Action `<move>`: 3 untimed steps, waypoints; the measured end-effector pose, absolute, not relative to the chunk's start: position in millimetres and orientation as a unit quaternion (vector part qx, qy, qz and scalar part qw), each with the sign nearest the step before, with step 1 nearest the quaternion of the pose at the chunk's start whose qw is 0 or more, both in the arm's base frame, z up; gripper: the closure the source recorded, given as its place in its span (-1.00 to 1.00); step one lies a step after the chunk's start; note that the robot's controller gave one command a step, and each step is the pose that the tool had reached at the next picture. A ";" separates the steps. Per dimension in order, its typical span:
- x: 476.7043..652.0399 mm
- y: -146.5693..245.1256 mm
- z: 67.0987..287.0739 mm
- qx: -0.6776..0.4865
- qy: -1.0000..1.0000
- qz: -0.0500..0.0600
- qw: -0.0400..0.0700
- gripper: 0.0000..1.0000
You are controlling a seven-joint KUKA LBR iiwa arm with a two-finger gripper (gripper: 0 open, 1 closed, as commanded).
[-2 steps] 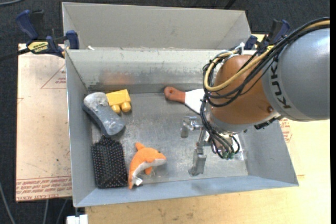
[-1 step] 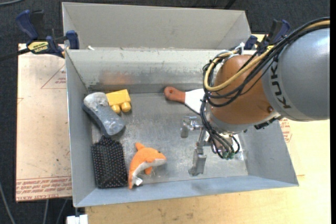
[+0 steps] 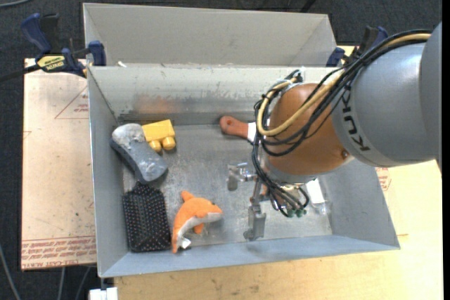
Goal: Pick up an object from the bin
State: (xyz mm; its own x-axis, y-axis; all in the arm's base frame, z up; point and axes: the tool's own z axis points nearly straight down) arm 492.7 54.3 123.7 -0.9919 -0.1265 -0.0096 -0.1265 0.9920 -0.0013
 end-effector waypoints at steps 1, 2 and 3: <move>492.0 66.0 109.1 -0.099 0.995 0.000 0.004 -1.00; 506.5 74.3 92.2 -0.171 0.985 0.002 0.002 -1.00; 500.7 76.6 85.2 -0.124 0.992 0.000 0.004 -1.00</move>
Offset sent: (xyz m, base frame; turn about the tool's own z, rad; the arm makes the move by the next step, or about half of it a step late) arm 0.0266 0.0026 -0.0296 -0.2364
